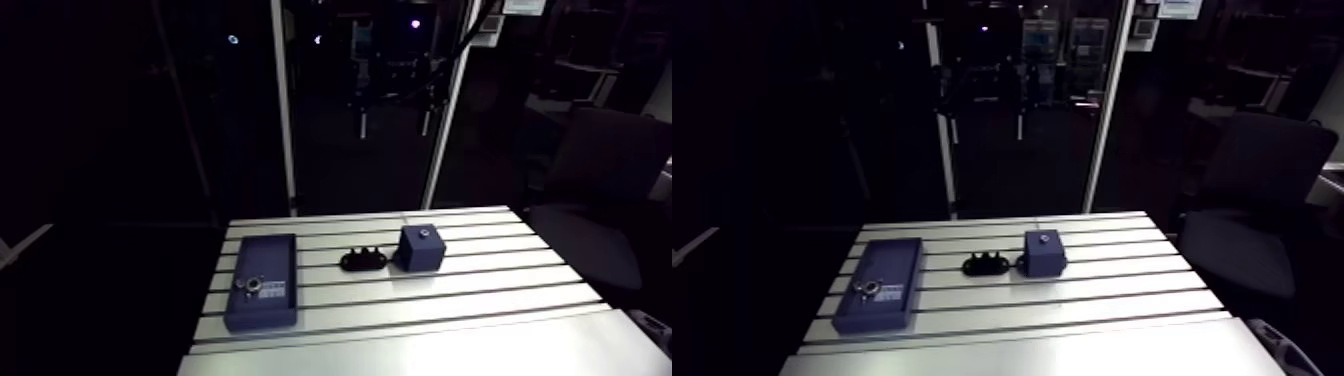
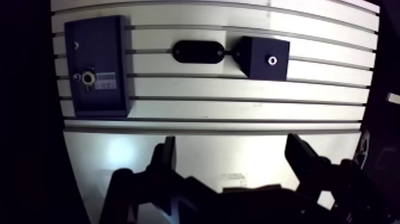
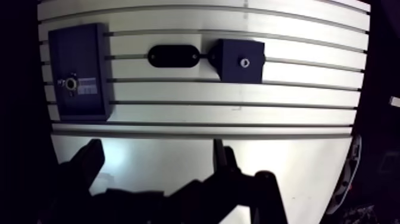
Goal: Pick up the M10 bolt and insert it into the hole until fully seated.
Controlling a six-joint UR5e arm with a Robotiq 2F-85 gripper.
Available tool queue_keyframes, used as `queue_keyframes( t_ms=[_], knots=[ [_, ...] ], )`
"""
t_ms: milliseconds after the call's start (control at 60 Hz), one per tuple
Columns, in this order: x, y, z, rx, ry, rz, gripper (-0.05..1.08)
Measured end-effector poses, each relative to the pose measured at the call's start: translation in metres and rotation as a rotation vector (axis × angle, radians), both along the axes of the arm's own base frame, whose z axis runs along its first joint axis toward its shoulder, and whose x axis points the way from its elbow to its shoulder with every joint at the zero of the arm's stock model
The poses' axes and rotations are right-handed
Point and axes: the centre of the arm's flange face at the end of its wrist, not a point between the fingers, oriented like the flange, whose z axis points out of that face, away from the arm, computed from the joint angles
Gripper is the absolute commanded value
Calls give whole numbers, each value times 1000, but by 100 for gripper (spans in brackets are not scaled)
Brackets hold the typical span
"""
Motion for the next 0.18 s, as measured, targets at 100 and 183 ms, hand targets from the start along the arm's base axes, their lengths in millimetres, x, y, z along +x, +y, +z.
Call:
queue_keyframes(
  t_ms=[100,183],
  knots=[
    [8,-8,15,-2,30,5,1],
    [11,-12,24,-2,47,9,1]
  ],
)
